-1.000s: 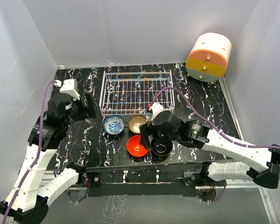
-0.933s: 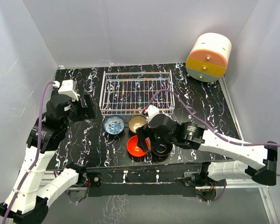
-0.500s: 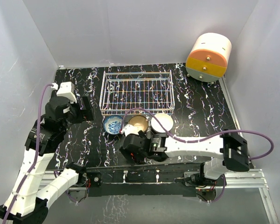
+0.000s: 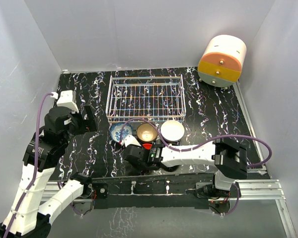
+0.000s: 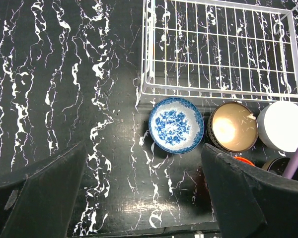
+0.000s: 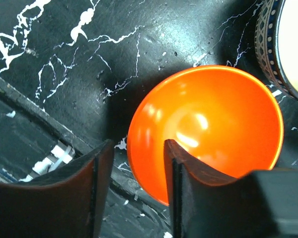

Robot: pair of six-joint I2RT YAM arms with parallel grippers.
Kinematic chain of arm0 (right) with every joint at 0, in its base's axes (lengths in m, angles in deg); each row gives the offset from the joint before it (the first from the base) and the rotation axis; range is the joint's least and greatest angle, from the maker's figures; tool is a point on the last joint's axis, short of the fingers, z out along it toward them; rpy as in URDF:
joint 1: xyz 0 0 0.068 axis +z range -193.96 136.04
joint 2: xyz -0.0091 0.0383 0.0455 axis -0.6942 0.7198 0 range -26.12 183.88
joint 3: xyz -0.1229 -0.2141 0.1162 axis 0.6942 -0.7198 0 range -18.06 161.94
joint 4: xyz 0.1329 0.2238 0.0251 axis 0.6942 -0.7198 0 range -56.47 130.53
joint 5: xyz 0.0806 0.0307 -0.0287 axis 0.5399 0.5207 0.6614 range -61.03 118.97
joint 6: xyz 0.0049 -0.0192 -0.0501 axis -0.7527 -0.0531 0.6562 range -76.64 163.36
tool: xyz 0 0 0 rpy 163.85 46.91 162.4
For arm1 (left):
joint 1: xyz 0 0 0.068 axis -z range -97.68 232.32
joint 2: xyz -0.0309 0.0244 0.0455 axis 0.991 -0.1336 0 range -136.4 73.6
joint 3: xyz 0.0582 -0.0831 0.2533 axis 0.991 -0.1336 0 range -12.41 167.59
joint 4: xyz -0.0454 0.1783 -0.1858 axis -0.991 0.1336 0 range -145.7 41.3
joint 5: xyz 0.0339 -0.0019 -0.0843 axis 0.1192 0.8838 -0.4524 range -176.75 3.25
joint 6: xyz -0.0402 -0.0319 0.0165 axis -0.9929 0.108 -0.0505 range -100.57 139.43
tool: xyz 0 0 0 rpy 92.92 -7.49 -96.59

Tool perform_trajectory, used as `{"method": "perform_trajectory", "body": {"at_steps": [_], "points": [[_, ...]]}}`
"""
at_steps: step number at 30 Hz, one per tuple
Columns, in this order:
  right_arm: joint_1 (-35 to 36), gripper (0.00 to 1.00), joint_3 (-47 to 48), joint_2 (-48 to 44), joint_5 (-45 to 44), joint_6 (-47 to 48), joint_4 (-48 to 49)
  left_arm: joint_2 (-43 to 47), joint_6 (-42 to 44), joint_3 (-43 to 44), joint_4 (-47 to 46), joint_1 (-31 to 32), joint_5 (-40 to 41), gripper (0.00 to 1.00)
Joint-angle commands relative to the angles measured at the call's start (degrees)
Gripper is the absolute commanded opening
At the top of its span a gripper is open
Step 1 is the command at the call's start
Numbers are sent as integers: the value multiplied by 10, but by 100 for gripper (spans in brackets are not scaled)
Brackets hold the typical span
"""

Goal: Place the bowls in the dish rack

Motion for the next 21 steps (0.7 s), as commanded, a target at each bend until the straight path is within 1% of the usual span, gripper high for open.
{"method": "perform_trajectory", "body": {"at_steps": [1,5,6,8,14,18,21], "points": [[1,40,19,10,-24,14,45,10,6,-3,17,3,11,97],[1,38,14,18,-20,16,56,12,8,-6,19,3,15,97],[1,36,13,19,-20,16,59,12,9,-6,19,3,16,97],[0,29,10,25,-21,16,62,12,9,-8,20,3,17,97],[0,23,13,39,-26,16,57,15,11,-12,22,3,21,97],[1,9,14,39,-33,15,50,19,11,-14,24,3,22,97],[4,8,24,38,-37,11,34,22,11,-15,26,3,24,97]]}}
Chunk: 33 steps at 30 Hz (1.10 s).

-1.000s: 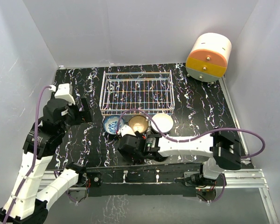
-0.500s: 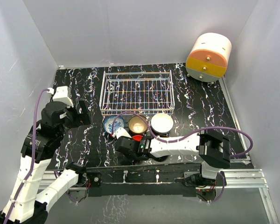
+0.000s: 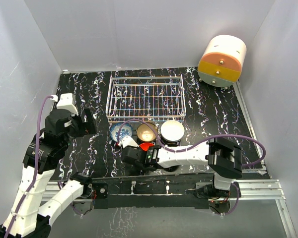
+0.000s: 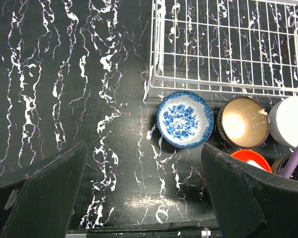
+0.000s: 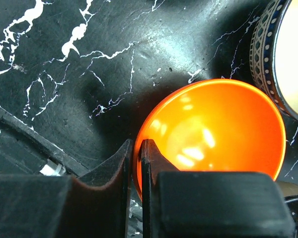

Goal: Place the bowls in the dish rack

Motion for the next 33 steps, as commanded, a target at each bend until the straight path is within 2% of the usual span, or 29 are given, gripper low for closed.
{"method": "perform_trajectory", "body": {"at_steps": [1,5,12,14,17,20,25,29,33], "points": [[6,8,30,-5,-2,-9,-5,9,8,-1,11,3,11,97],[13,8,60,-57,66,-1,-4,10,8,5,11,3,13,97],[0,8,110,-181,189,3,66,12,8,19,13,3,23,97],[-24,8,139,-192,220,9,78,13,11,26,11,3,28,97],[-117,8,161,-196,315,-6,132,11,12,40,9,3,31,97],[-207,8,175,-180,414,-48,209,10,13,57,7,3,29,97],[-308,8,184,-125,504,-151,353,11,16,92,7,3,35,97],[-360,8,166,-61,538,-272,496,23,16,110,0,3,41,97],[-383,8,156,27,545,-389,658,38,14,112,-10,3,34,97]]}}
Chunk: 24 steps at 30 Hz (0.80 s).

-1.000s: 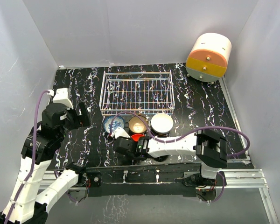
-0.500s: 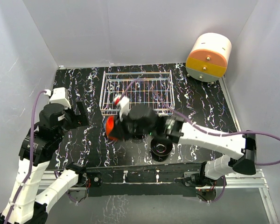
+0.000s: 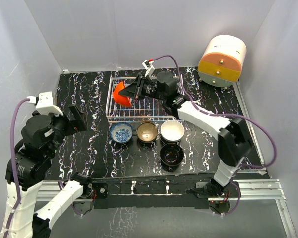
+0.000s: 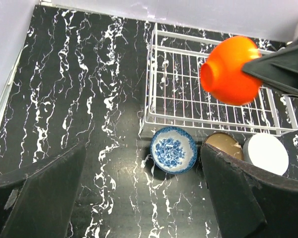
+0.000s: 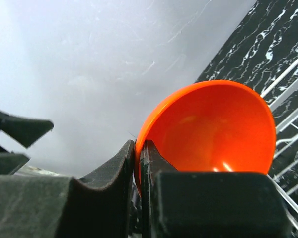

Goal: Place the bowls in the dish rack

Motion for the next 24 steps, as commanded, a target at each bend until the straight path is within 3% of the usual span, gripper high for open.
{"method": "perform_trajectory", "body": {"at_steps": [1,12,24], "points": [[-17,8,5,76,36,-161,257,18,6,18,-9,3,5,97],[-21,8,-27,240,-59,-329,473,40,5,21,9,3,3,97],[-27,9,-62,279,-113,-373,445,48,13,6,11,3,14,97]]}}
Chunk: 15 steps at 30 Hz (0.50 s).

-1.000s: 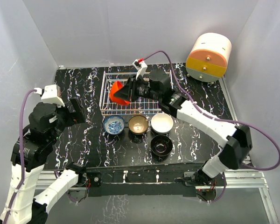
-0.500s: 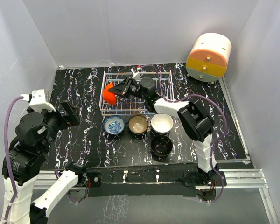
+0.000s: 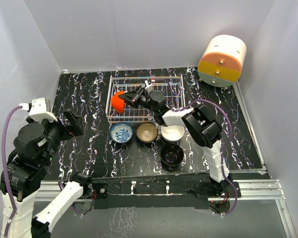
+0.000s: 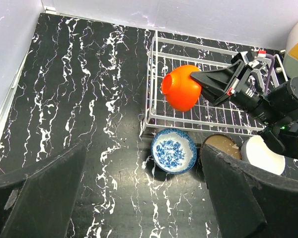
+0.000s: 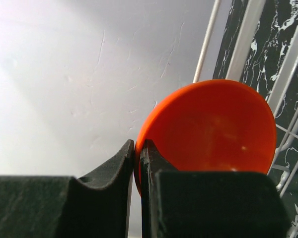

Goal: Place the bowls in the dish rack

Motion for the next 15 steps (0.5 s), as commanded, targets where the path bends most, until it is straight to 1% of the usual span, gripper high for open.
{"method": "perform_trajectory", "body": {"at_steps": [1,5,11,13,15], "points": [[-5,9,-12,13,-28,-40,53,6,11,1,0,3,13,97],[-7,10,-9,34,-21,-63,58,5,14,-1,-3,3,13,97],[-8,10,-12,30,-37,-63,25,6,16,5,2,3,17,97],[-11,11,-20,28,-43,-66,16,8,15,4,3,3,19,97],[-12,13,-30,26,-49,-72,11,10,15,3,3,3,20,97]]}}
